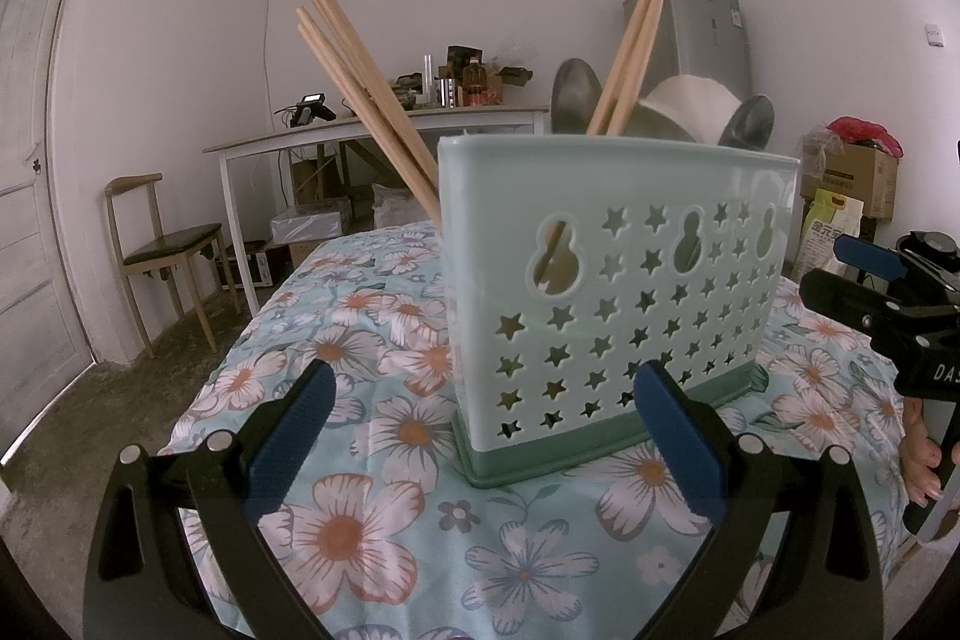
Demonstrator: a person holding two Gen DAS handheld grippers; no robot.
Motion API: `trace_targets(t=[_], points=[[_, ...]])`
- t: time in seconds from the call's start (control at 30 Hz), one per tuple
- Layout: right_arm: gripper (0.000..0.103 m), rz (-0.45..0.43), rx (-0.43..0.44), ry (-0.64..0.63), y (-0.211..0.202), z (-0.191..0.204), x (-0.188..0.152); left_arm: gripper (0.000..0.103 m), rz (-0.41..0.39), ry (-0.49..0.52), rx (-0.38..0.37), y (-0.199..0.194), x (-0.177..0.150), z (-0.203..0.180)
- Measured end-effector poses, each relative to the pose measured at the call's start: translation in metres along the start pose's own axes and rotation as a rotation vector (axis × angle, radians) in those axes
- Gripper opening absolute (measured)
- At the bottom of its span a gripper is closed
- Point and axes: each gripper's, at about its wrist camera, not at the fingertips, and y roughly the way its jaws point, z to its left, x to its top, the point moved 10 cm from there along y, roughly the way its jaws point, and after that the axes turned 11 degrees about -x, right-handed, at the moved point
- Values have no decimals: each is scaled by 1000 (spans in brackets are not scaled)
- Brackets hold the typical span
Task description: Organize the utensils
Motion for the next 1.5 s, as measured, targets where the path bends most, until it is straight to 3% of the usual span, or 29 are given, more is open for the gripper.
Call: trace_targets(t=[1.5], points=[[95,1,1,-1,0,0,1,98,0,0,0,0,0,0]])
